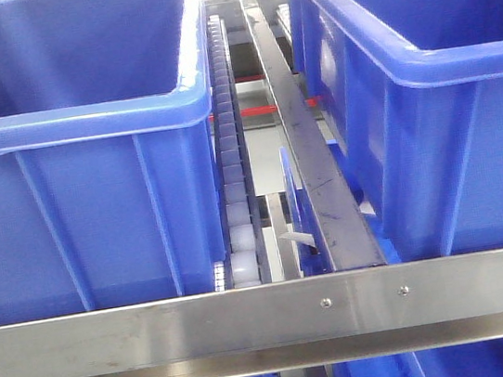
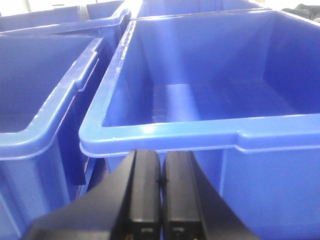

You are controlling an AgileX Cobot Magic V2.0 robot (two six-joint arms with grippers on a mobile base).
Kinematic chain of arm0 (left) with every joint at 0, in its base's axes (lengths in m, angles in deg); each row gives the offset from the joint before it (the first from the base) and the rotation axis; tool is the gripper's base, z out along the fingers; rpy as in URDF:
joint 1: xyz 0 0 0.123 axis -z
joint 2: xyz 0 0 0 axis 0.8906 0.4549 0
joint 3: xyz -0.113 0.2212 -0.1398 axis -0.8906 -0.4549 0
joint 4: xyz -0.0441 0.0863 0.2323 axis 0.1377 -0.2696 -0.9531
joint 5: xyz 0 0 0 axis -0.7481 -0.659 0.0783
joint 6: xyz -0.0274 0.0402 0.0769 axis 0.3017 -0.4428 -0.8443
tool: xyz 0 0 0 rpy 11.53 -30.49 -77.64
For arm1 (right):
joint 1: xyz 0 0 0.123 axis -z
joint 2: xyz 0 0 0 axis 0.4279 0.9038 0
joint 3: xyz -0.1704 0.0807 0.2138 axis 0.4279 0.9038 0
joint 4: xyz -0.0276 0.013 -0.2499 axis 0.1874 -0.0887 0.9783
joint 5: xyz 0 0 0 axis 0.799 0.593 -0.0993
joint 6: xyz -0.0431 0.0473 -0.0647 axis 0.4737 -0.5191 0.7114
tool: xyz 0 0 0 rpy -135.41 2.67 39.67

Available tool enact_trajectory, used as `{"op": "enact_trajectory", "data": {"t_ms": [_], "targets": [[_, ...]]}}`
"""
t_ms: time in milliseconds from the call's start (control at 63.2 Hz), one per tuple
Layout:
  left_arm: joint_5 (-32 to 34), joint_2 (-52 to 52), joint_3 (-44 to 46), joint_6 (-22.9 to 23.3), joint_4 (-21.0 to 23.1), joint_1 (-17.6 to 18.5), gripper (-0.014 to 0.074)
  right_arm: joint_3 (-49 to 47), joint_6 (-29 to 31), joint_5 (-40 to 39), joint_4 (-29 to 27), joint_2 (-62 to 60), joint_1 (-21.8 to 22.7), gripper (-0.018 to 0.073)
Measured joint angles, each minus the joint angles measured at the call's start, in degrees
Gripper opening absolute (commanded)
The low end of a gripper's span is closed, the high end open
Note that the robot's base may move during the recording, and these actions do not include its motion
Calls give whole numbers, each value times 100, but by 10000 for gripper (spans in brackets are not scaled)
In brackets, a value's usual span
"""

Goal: Pick and sort blue part to right shelf

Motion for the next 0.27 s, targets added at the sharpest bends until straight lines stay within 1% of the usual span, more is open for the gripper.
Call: {"op": "enact_trajectory", "data": {"t_ms": [269], "targets": [[10,0,0,0,2,0,133,0,0,-8,0,0,0,57]]}}
